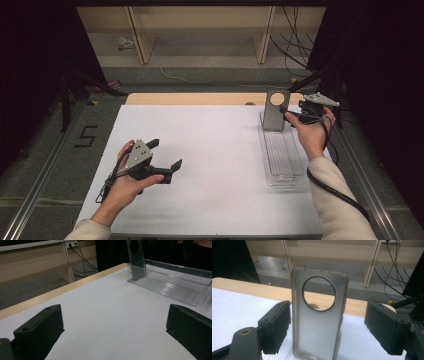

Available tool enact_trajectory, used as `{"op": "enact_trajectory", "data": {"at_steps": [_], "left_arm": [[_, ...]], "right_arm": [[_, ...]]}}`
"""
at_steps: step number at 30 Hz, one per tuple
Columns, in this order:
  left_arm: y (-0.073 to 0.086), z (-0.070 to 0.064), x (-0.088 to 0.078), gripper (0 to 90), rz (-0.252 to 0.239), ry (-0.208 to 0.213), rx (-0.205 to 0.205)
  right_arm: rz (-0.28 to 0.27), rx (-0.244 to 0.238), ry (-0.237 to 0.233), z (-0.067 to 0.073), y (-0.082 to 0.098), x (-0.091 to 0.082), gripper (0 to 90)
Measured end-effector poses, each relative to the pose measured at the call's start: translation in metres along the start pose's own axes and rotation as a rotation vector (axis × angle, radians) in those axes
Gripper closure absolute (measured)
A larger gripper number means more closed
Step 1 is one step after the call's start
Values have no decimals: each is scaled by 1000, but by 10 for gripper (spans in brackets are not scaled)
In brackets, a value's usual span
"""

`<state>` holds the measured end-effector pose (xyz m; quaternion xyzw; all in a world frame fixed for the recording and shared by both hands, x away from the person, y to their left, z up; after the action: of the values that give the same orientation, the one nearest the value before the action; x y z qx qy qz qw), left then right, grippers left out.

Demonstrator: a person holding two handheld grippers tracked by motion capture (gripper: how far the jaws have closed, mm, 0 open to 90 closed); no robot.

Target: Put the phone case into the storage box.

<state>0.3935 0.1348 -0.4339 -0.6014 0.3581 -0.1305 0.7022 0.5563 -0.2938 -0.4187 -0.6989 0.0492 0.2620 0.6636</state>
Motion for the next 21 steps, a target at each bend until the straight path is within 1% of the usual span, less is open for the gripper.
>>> {"op": "enact_trajectory", "data": {"at_steps": [10, 18, 21], "left_arm": [[1, -1, 1, 6, 4, 2, -1], [1, 0, 0, 6, 4, 2, -3], [2, -1, 1, 6, 6, 4, -3]], "right_arm": [[17, -31, -2, 7, 3, -8, 219], [13, -60, -13, 16, 2, -16, 221], [7, -64, -14, 18, 1, -19, 222]]}}
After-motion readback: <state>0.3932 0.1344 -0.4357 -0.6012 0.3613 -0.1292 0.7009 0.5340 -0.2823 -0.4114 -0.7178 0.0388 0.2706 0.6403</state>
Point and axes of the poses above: each handheld gripper's, and its own axes: x roughly forward along the jaws, y roughly out of its underside, z roughly to its left, the point moved 6 cm from there along x, roughly forward along the jaws, and after that the axes turned 3 degrees about z, right-handed, at the moved point
